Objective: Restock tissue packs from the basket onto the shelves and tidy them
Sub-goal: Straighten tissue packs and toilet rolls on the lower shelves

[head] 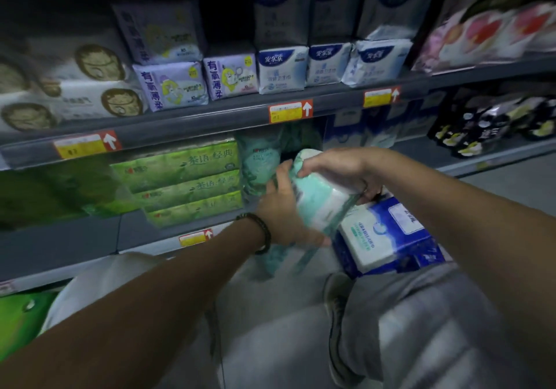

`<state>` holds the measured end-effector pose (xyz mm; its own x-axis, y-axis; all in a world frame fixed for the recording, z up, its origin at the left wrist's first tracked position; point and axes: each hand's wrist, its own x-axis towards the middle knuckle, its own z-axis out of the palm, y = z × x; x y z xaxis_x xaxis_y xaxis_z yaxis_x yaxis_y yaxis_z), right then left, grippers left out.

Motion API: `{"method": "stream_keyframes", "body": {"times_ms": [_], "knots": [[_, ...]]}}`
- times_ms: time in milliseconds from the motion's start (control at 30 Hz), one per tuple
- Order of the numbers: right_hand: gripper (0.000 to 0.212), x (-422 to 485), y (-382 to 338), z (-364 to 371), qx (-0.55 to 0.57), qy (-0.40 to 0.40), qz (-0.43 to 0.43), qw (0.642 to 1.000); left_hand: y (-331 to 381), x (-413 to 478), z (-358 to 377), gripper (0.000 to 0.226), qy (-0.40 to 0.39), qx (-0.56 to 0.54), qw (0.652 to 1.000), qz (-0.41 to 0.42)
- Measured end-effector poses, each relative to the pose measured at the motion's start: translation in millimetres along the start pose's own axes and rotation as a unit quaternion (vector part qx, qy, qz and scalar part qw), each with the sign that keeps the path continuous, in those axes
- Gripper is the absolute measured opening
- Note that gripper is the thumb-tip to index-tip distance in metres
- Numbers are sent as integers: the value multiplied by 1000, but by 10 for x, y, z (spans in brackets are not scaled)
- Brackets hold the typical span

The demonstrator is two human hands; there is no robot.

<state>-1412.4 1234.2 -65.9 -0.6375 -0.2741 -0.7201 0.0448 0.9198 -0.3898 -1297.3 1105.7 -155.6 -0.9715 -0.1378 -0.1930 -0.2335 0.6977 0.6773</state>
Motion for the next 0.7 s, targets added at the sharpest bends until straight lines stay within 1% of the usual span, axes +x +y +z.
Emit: {"method": "stream_keyframes", "body": {"times_ms": [33, 100, 200, 233, 267, 300, 367, 400, 433, 500, 567, 633, 700], "knots": [[51, -133, -15, -51, 6, -21, 3, 1000, 45, -64, 70, 166, 45, -6, 999, 21], [49, -363, -27, -130, 12, -36, 0, 999, 110, -146, 163, 164, 104, -19, 993, 47], [56, -573, 39, -120, 1, -37, -19, 999, 114, -137, 173, 158, 119, -76, 988, 69], [59, -566, 101, -85, 17, -23, -38, 999, 83, -107, 155, 157, 114, -111, 984, 77], [61, -530, 186, -53, 56, 4, -66, 996, 49, -79, 115, 157, 100, -144, 981, 79], [66, -469, 286, -18, 114, 36, -100, 988, 18, -61, 60, 155, 82, -172, 979, 73], [99, -369, 504, 47, 236, 85, -138, 958, -17, -52, -94, 151, 53, -206, 976, 47], [108, -324, 617, 99, 276, 86, -143, 947, -8, -50, -184, 150, 38, -218, 975, 34], [112, -272, 712, 168, 296, 66, -154, 941, 1, -37, -264, 148, 20, -229, 973, 24], [101, -152, 873, 319, 319, 8, -188, 929, 38, -6, -405, 144, -32, -264, 964, 11], [85, -81, 935, 411, 372, -35, -236, 897, 120, 21, -519, 137, -71, -313, 947, -1], [71, -68, 904, 411, 446, -40, -275, 851, 189, 46, -606, 130, -80, -342, 936, -12], [71, -30, 869, 399, 498, -30, -285, 818, 218, 38, -653, 125, -79, -361, 929, -24]]}}
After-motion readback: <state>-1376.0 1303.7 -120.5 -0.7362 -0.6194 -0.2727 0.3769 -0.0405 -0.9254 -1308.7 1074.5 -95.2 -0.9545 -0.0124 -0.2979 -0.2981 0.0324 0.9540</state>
